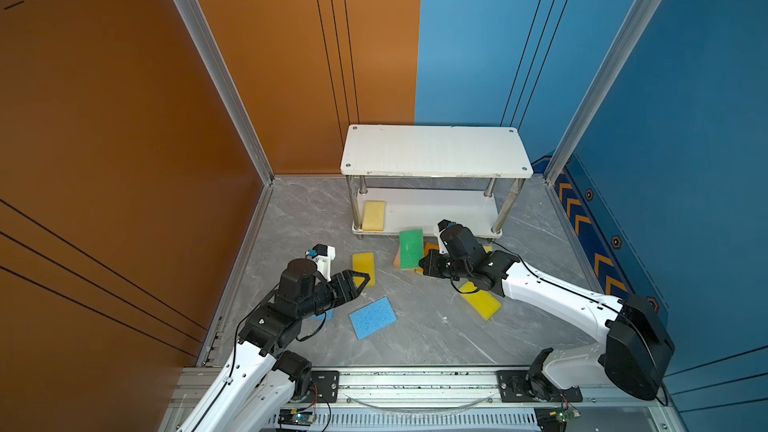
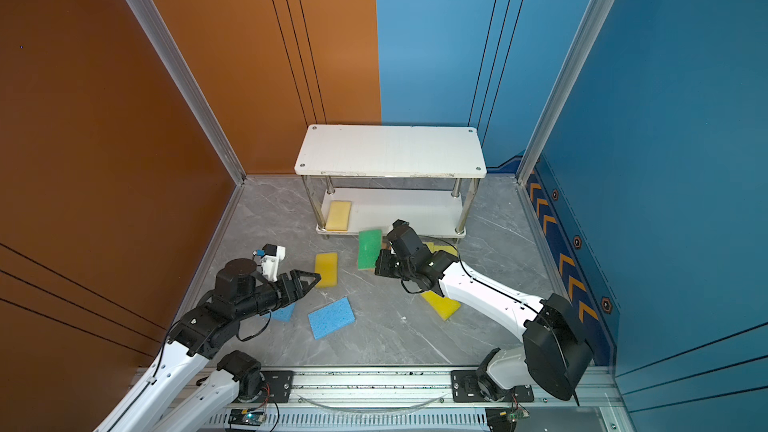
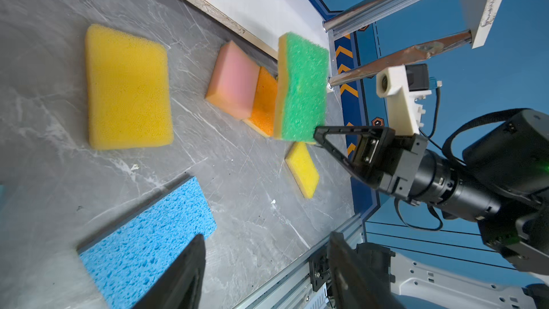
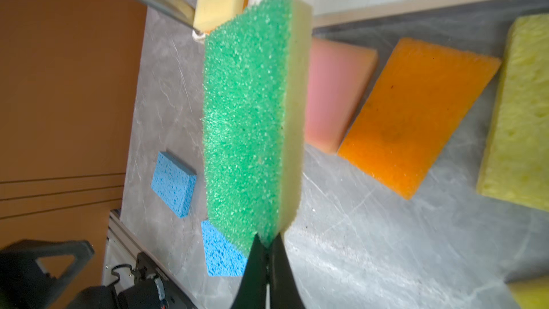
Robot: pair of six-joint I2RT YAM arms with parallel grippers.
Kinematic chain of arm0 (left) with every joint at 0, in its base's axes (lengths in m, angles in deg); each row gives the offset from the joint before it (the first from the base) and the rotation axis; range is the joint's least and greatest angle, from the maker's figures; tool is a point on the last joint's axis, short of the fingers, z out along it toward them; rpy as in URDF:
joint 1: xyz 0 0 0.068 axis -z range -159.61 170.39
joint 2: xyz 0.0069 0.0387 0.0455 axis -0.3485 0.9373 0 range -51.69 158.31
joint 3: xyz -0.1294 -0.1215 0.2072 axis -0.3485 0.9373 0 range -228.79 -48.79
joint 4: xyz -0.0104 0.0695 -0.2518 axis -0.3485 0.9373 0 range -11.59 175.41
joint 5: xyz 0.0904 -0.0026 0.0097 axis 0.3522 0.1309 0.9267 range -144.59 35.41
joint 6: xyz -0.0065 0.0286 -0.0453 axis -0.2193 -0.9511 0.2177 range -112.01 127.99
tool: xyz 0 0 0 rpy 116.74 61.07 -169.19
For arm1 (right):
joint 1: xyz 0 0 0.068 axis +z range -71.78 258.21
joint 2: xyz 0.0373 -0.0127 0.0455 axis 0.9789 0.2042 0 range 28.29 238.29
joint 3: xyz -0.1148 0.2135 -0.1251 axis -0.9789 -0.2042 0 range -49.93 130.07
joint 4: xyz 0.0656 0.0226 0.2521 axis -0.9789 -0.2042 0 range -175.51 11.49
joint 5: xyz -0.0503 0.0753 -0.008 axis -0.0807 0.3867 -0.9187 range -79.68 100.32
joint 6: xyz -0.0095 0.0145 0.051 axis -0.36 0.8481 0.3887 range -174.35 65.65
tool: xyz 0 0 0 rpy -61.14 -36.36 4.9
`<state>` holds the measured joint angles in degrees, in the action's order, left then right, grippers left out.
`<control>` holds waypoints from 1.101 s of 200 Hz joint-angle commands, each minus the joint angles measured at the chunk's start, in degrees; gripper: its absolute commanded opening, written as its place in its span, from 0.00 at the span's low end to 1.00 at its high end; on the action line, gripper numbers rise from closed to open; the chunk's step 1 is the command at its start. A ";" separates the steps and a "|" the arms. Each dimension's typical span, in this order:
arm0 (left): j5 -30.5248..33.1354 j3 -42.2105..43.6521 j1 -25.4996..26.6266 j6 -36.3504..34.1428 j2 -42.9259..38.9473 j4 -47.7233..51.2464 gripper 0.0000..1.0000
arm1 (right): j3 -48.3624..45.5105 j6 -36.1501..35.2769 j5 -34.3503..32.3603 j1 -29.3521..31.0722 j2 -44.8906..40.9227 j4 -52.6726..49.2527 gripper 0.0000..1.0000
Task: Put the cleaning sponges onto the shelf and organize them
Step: 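Carry the green sponge with the right gripper under the shelf's top board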
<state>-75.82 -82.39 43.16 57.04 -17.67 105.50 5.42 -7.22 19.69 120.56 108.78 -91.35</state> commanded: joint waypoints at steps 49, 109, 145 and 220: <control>-2.80 2.22 -4.30 -3.64 -2.56 5.45 0.67 | 10.36 4.63 8.93 -7.27 15.68 10.97 0.00; -9.46 2.36 -10.81 -6.32 -1.61 6.67 0.67 | 23.22 4.20 12.86 -8.36 28.91 9.40 0.00; -11.72 2.14 -13.16 -6.52 -0.95 6.59 0.67 | 26.91 3.93 13.95 -8.88 32.36 8.45 0.00; -13.07 2.49 -14.92 -6.54 0.26 5.52 0.67 | 26.45 1.56 14.92 -11.29 30.75 5.91 0.00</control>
<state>-87.28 -80.60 28.97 51.86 -17.43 111.05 30.80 -3.74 33.09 110.44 141.02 -82.95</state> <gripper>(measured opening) 0.674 0.048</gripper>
